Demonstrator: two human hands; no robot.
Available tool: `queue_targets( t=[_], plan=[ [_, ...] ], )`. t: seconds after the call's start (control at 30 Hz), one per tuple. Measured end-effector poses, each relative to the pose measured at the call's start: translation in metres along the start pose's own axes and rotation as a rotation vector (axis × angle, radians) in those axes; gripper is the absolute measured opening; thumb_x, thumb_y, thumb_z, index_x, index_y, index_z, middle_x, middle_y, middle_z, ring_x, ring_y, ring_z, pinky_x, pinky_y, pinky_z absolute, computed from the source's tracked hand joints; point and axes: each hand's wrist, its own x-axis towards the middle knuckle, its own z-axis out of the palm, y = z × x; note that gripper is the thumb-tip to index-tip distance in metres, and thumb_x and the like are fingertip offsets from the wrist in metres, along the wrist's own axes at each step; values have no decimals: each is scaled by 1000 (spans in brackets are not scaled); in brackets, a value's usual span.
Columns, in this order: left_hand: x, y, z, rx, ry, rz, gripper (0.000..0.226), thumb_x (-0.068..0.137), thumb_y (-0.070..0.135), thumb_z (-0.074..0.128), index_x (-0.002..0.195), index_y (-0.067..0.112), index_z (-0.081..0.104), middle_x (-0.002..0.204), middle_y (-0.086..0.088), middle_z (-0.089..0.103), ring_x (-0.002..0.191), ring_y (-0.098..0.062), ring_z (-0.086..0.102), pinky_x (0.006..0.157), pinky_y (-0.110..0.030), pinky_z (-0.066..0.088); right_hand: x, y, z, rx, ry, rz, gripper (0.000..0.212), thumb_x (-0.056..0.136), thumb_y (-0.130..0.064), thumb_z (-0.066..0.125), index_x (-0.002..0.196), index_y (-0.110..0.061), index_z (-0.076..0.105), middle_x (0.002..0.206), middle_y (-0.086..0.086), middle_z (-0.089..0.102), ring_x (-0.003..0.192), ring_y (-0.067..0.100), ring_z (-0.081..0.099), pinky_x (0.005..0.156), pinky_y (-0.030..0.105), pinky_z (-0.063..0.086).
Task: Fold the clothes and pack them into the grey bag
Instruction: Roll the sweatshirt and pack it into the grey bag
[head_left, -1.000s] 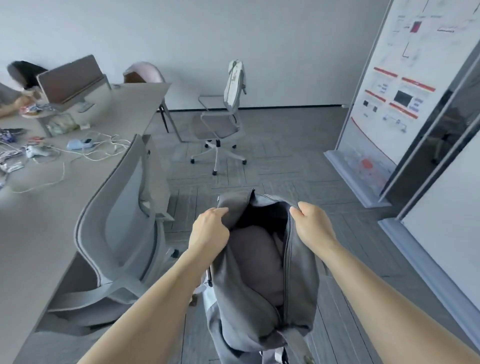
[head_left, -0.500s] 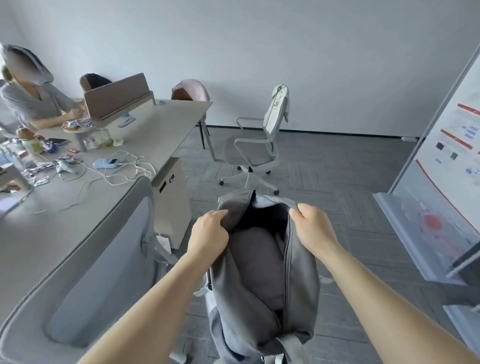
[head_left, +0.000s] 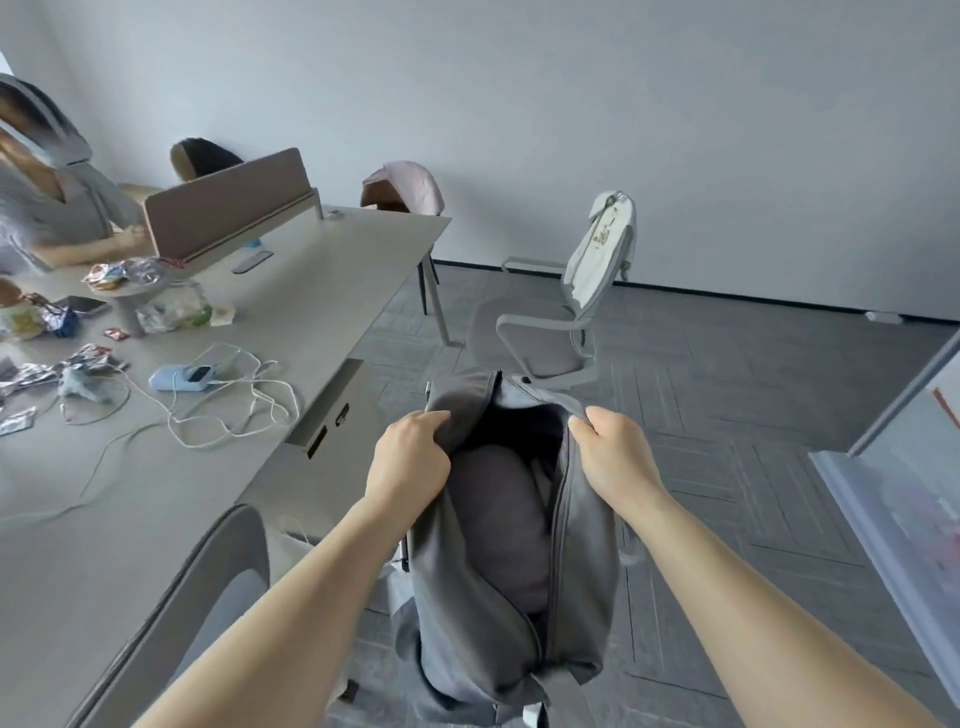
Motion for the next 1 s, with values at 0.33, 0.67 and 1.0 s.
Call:
queue_targets(
  t=[0.33,0.67,1.0],
  plan=[
    [173,-4,24,56,137,-187,64,76,-6,43,132,18,60,135,0,60,129,-23,49,106,-29,37,223,-6,58,23,-165,-184,41,95,-19,47,63,-16,21,57,2,26,57,18,25,55,36,19],
    [310,-45,-3,84,327,-333,64,74,-7,45,130,17,62,132,-6,62,127,-25,52,106,-28,36,386,-75,141,82,-251,-376,44,97,-21,47,61,-13,24,53,3,32,55,22,29,52,38,20],
    [446,-153,-78,102,454,-368,64,72,-7,45,129,17,64,131,-7,63,126,-26,52,105,-28,37,508,-181,273,140,-267,-469,44,98,-23,49,60,-13,28,52,2,37,55,24,35,55,38,24]
  ],
)
